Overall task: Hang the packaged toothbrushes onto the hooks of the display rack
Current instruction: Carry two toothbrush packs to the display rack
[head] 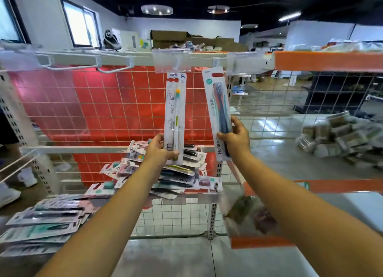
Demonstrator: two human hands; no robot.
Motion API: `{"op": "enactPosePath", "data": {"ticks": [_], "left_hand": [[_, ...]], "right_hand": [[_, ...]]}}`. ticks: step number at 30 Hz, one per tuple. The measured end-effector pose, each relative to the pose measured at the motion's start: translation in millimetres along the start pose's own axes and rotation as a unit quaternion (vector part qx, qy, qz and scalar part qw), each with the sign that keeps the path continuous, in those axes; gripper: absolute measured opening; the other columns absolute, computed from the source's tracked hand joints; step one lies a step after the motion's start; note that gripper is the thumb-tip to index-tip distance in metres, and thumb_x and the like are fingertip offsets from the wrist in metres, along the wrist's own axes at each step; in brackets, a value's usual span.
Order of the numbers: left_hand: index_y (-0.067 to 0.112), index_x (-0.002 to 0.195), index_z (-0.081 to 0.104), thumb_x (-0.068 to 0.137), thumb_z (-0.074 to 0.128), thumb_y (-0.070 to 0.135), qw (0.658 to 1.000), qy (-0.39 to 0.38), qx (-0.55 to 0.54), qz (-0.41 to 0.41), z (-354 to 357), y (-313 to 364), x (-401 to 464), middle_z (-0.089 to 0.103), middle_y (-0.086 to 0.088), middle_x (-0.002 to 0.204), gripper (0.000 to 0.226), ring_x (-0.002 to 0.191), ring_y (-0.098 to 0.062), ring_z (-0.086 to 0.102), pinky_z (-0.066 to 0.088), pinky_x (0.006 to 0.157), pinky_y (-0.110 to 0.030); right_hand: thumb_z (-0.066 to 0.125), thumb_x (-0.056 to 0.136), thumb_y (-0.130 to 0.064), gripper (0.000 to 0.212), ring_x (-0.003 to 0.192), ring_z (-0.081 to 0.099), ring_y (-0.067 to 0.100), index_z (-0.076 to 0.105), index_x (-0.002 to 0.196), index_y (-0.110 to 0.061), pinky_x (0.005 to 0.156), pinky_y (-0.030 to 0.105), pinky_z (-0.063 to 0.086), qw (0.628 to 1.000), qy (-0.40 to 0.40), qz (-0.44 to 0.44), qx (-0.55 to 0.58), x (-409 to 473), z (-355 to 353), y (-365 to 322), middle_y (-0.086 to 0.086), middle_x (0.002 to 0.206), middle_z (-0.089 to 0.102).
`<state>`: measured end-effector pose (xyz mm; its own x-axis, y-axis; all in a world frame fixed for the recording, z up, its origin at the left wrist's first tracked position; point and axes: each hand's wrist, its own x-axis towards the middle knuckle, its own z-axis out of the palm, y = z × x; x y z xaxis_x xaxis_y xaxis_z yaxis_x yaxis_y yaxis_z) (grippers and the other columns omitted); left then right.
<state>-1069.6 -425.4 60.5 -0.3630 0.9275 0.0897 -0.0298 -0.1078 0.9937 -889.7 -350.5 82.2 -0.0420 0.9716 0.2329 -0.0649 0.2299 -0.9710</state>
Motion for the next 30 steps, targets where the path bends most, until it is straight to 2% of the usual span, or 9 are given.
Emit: {"op": "enactPosePath", "data": {"ticks": [3, 6, 9, 13, 19, 21, 23, 25, 30], "left_hand": [[0.010, 0.103, 0.048, 0.078, 0.056, -0.020, 1.000, 0.003, -0.001, 0.003, 6.1, -2.8, -0.1, 0.062, -0.005, 0.086, 0.040, 0.076, -0.017, 0.061, 0.053, 0.060, -0.024], [0.019, 0.092, 0.049, 0.078, 0.055, -0.021, 1.000, 0.000, -0.002, 0.006, 13.2, -6.8, -0.5, 0.061, -0.005, 0.084, 0.042, 0.076, -0.017, 0.060, 0.050, 0.063, -0.027], [0.020, 0.093, 0.048, 0.079, 0.054, -0.021, 1.000, -0.007, -0.007, 0.012, 17.6, -8.0, -0.7, 0.060, -0.003, 0.084, 0.044, 0.076, -0.015, 0.059, 0.051, 0.062, -0.025], [0.023, 0.090, 0.048, 0.078, 0.053, -0.022, 1.000, -0.013, -0.005, 0.011, 18.2, -7.8, 2.4, 0.060, -0.002, 0.083, 0.046, 0.075, -0.014, 0.060, 0.054, 0.056, -0.020], [0.020, 0.095, 0.051, 0.077, 0.057, -0.020, 1.000, -0.008, -0.002, -0.001, 16.9, -9.4, 13.6, 0.064, -0.003, 0.088, 0.044, 0.082, -0.020, 0.062, 0.053, 0.072, -0.032], [0.018, 0.100, 0.050, 0.078, 0.057, -0.019, 1.000, -0.010, -0.002, -0.002, 16.2, -10.5, 17.2, 0.064, -0.003, 0.090, 0.044, 0.083, -0.019, 0.063, 0.053, 0.071, -0.030], [0.017, 0.106, 0.049, 0.079, 0.057, -0.018, 1.000, -0.013, -0.005, -0.002, 15.0, -11.6, 20.9, 0.064, -0.001, 0.092, 0.045, 0.083, -0.016, 0.063, 0.052, 0.064, -0.023], [0.017, 0.108, 0.049, 0.079, 0.058, -0.017, 1.000, -0.010, -0.006, -0.004, 14.4, -13.0, 25.6, 0.064, -0.001, 0.092, 0.045, 0.083, -0.014, 0.063, 0.051, 0.061, -0.020], [0.025, 0.093, 0.052, 0.078, 0.057, -0.018, 1.000, -0.007, -0.001, 0.000, 13.5, -17.2, 40.5, 0.066, 0.000, 0.088, 0.046, 0.080, -0.014, 0.063, 0.050, 0.065, -0.024]], "right_hand": [[0.062, 0.081, 0.005, 0.059, 0.107, 0.060, 0.029, 0.043, 0.135, -0.010, 0.088, 0.046, 0.053, 1.000, 0.021, -0.009, 0.012, 1.4, -7.5, 3.3, 0.011, 0.121, 0.057], [0.064, 0.083, 0.000, 0.065, 0.113, 0.058, 0.028, 0.039, 0.141, -0.013, 0.092, 0.045, 0.051, 0.999, 0.026, -0.015, 0.026, 1.7, -12.2, 12.5, 0.011, 0.132, 0.054], [0.062, 0.085, -0.002, 0.065, 0.114, 0.056, 0.025, 0.036, 0.143, -0.018, 0.096, 0.044, 0.049, 0.997, 0.049, -0.004, 0.058, 4.6, -14.8, 16.2, 0.006, 0.136, 0.051], [0.060, 0.089, -0.011, 0.063, 0.117, 0.054, 0.022, 0.033, 0.144, -0.024, 0.096, 0.046, 0.048, 0.999, 0.036, 0.002, 0.040, 8.9, -12.6, 24.4, 0.000, 0.139, 0.048], [0.051, 0.095, -0.019, 0.059, 0.109, 0.054, 0.016, 0.025, 0.147, -0.025, 0.101, 0.041, 0.045, 0.999, 0.025, 0.007, -0.027, 27.5, -1.3, 20.4, 0.001, 0.137, 0.049], [0.050, 0.096, -0.021, 0.059, 0.105, 0.055, 0.017, 0.022, 0.148, -0.024, 0.099, 0.037, 0.046, 0.997, 0.031, 0.006, -0.067, 38.6, 2.7, 16.9, 0.002, 0.134, 0.051], [0.050, 0.095, -0.021, 0.059, 0.099, 0.056, 0.019, 0.023, 0.147, -0.023, 0.091, 0.032, 0.048, 0.994, 0.040, 0.010, -0.102, 53.4, 6.6, 15.0, 0.005, 0.125, 0.055], [0.051, 0.094, -0.020, 0.058, 0.095, 0.055, 0.015, 0.028, 0.147, -0.023, 0.086, 0.025, 0.046, 0.993, 0.044, 0.020, -0.106, 70.5, 9.6, 14.6, 0.001, 0.126, 0.055], [0.051, 0.094, -0.015, 0.056, 0.105, 0.057, 0.018, 0.031, 0.146, -0.023, 0.083, 0.019, 0.043, 0.994, 0.044, 0.054, -0.088, 109.8, 21.3, 12.5, 0.003, 0.134, 0.052]]}}
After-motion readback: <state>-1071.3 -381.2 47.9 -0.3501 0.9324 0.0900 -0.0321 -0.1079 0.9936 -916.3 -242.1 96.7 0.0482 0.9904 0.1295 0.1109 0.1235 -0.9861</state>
